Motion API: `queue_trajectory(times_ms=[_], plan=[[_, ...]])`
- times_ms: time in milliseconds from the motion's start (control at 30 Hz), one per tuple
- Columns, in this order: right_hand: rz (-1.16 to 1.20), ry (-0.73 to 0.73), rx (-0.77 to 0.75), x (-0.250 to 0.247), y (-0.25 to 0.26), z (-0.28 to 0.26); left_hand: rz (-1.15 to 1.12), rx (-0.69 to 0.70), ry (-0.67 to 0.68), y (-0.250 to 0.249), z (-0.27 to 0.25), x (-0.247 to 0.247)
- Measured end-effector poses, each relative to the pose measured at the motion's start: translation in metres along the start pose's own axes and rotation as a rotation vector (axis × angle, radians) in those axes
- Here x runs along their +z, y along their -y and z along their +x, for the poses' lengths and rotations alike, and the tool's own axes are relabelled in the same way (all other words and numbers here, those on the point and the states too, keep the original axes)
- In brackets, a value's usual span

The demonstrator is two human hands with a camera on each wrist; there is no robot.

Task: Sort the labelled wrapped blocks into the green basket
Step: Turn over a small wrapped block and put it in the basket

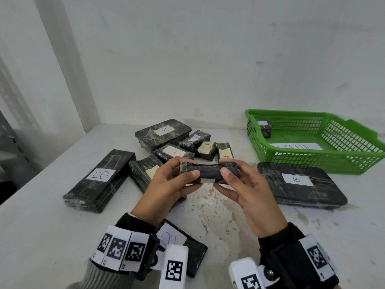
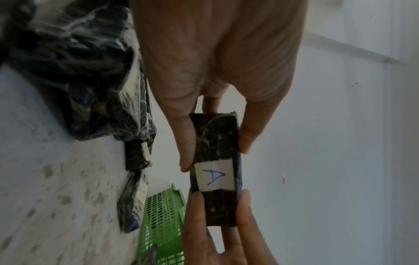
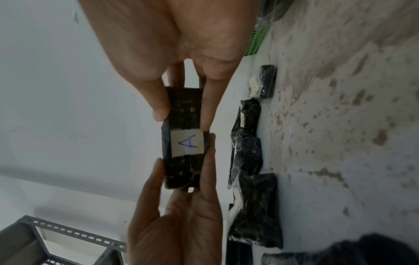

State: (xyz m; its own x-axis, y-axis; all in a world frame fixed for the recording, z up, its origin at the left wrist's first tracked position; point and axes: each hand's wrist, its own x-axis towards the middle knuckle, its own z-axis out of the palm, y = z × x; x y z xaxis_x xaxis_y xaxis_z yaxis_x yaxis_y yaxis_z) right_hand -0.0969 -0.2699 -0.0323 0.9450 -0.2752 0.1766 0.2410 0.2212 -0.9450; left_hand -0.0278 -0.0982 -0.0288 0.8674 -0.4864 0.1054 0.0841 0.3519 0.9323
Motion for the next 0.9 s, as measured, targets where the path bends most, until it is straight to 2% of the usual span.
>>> queue_trajectory(times_ms=[267, 500, 667, 800, 900], plan=[[-0.002, -0.054, -0.047, 0.0026, -0.0004, -0.0022, 0.094, 0.062, -0.012, 0.0022, -0.0023, 0.0045], [0.028, -0.051, -0.081, 0.0025, 0.0030, -0.0010, 0.042, 0.085, 0.017, -0.0017, -0.0033, 0.0035], [0.001, -0.050, -0.077, 0.0024, 0.0017, -0.0003, 0.102, 0.126, -0.026, 0.0012, -0.0035, 0.0045], [0.043, -0.032, -0.056, 0.0021, 0.0040, -0.0015, 0.063, 0.125, 0.026, -0.0023, -0.0046, 0.0033], [0.034, -0.062, -0.095, 0.0023, 0.0048, -0.0020, 0.052, 0.119, 0.062, -0.0028, -0.0060, 0.0040]])
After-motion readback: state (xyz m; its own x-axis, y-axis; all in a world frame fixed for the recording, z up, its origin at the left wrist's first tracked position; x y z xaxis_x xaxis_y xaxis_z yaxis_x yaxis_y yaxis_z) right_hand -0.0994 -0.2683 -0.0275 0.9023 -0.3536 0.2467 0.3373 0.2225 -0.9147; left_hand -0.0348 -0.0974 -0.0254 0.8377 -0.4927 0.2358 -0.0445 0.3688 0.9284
